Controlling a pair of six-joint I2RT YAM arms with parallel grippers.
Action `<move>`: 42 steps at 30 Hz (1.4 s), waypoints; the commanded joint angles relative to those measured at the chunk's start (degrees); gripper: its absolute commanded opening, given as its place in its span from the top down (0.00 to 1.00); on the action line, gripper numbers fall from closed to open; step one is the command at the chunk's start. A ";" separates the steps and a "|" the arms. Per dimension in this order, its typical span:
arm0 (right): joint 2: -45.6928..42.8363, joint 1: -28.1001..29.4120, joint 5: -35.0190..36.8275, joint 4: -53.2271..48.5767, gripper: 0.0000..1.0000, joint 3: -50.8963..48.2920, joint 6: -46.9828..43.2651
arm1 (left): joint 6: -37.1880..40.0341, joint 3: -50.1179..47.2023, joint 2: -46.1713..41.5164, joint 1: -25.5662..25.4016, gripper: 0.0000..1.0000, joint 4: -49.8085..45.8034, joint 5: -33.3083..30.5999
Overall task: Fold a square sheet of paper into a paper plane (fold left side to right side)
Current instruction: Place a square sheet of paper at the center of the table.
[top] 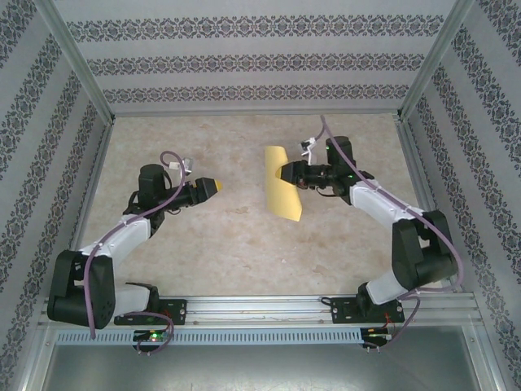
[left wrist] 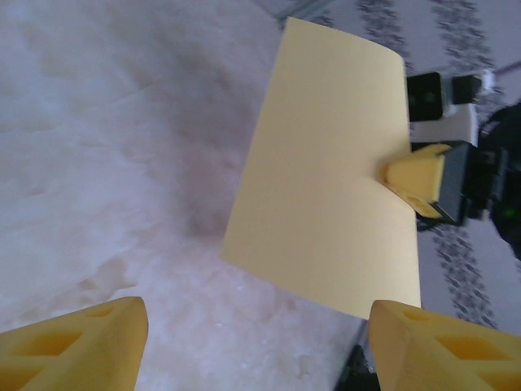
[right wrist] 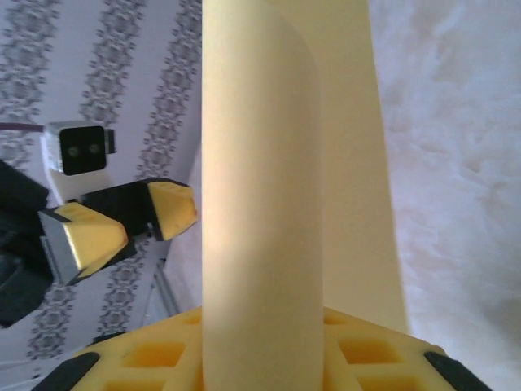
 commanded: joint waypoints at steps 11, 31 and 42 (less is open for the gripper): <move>-11.73 0.73 -12.07 14.92 0.71 -0.11 14.27 | -3.23 5.11 -6.63 -2.04 0.17 11.49 12.53; -7.45 11.46 -11.89 19.06 0.72 8.34 15.16 | 0.01 15.40 -3.58 -11.17 0.39 5.37 11.51; -8.15 9.09 -11.11 16.57 0.72 6.65 13.23 | 1.38 14.10 -3.39 -11.16 0.64 2.20 9.00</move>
